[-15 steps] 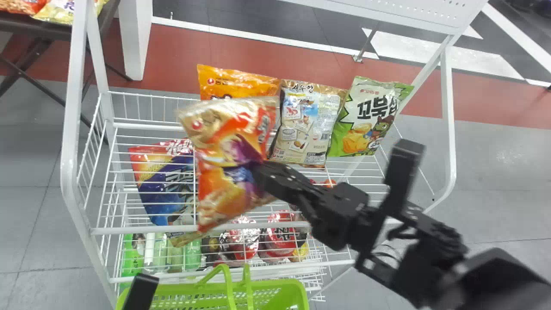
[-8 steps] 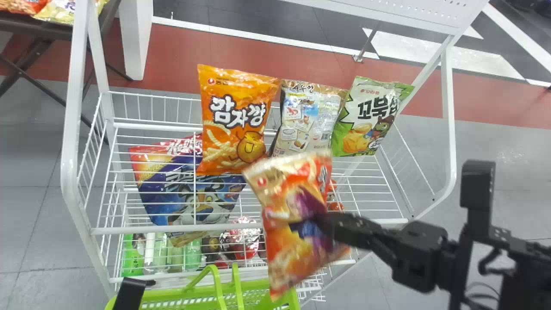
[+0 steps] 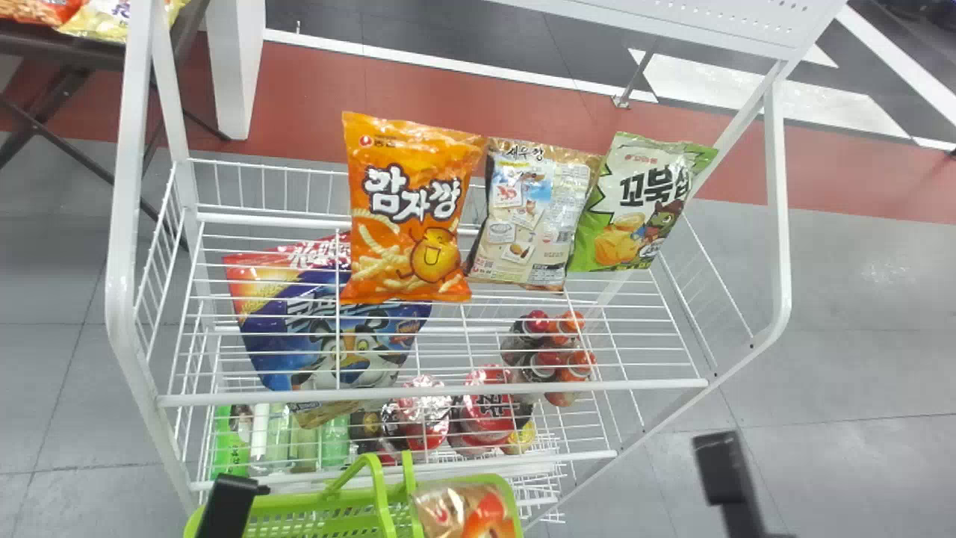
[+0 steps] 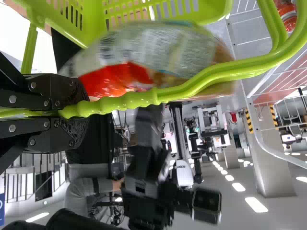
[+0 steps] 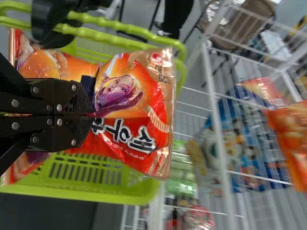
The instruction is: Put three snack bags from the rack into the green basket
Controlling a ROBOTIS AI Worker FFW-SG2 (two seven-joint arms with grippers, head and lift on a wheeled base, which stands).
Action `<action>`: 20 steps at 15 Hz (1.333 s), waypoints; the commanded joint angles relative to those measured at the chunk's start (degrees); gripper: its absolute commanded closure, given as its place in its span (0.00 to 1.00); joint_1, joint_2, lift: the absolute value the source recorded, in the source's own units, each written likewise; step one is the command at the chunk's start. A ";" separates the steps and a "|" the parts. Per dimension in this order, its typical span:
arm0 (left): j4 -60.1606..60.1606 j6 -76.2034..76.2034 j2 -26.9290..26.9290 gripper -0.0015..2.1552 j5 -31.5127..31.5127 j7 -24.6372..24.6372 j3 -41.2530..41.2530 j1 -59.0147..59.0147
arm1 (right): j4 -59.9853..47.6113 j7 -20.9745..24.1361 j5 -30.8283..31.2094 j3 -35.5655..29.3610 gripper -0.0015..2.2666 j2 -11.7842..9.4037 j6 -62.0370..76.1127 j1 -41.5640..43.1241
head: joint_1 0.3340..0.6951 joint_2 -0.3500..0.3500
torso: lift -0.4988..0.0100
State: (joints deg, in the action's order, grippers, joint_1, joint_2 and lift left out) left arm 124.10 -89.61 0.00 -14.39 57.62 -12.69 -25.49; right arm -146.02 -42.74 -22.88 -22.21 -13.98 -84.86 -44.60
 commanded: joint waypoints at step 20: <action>0.88 -0.42 0.15 0.62 0.59 -0.06 -1.11 0.00 | 10.40 7.23 8.38 17.02 0.04 -3.77 7.56 9.00 | 1.00 0.00 | 0.98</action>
State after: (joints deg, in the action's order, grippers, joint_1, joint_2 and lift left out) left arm 124.99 -89.61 0.00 -13.88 57.62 -13.72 -25.48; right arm -131.89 -35.28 -11.85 -0.73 -17.85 -75.30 -34.58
